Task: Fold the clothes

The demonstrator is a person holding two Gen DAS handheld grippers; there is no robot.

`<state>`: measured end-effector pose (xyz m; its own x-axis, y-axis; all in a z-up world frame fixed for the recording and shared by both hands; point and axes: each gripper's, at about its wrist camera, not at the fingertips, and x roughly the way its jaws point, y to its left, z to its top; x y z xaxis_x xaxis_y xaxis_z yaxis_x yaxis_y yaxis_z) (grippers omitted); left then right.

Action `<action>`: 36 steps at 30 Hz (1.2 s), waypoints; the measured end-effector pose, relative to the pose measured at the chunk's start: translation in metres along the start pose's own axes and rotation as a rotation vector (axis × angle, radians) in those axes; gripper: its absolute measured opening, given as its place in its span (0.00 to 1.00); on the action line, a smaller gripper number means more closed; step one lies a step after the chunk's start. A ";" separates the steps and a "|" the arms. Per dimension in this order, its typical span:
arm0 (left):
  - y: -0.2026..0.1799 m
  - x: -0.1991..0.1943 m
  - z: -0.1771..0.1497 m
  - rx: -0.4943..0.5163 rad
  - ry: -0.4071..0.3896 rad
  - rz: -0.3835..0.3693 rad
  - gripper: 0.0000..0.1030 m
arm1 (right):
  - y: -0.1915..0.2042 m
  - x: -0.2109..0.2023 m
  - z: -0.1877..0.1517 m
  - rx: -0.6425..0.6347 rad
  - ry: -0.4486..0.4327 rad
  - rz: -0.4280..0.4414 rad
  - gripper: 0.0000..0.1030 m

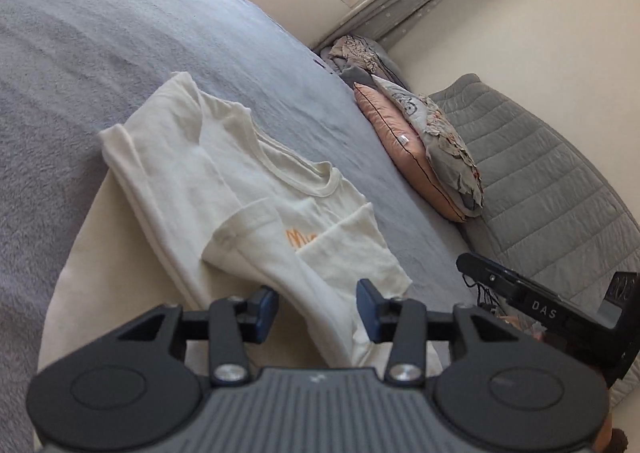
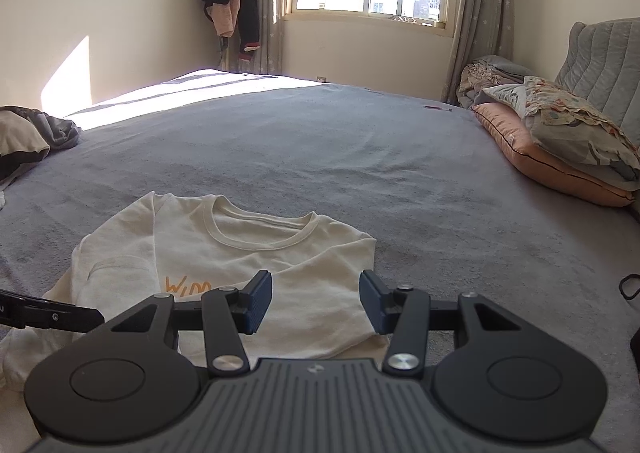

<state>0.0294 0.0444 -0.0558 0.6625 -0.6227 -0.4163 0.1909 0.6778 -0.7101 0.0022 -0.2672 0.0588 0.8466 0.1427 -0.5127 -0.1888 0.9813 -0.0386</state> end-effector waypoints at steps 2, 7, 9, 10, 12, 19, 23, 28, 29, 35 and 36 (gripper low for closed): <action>0.002 0.002 0.000 -0.024 -0.029 -0.010 0.22 | 0.001 -0.001 0.001 0.005 0.001 0.003 0.50; -0.035 -0.002 -0.014 0.265 0.006 -0.050 0.18 | 0.006 -0.007 0.003 -0.010 0.000 -0.012 0.50; -0.054 -0.004 -0.022 0.412 0.049 -0.080 0.18 | 0.009 -0.009 0.003 -0.012 0.007 -0.007 0.50; -0.064 -0.003 -0.028 0.485 0.091 -0.099 0.18 | 0.010 -0.011 0.003 -0.013 0.010 -0.004 0.50; -0.078 -0.003 -0.040 0.589 0.182 -0.126 0.22 | 0.013 -0.014 0.002 -0.015 0.018 0.002 0.50; -0.084 -0.030 -0.042 0.702 0.215 -0.123 0.60 | 0.023 -0.024 0.002 -0.020 0.043 0.025 0.50; -0.050 -0.040 -0.004 0.563 0.143 0.013 0.60 | 0.029 -0.030 0.001 -0.023 0.058 0.038 0.50; -0.008 -0.047 0.034 0.449 0.087 0.116 0.58 | 0.033 -0.028 -0.020 -0.028 0.172 0.051 0.48; 0.000 -0.047 0.040 0.440 0.078 0.127 0.58 | 0.034 -0.026 -0.027 -0.023 0.205 0.051 0.47; 0.026 -0.040 0.060 0.470 0.058 0.187 0.54 | 0.041 -0.012 -0.061 0.006 0.366 0.071 0.40; 0.029 -0.037 0.061 0.485 0.065 0.200 0.53 | 0.043 -0.010 -0.066 0.010 0.387 0.081 0.29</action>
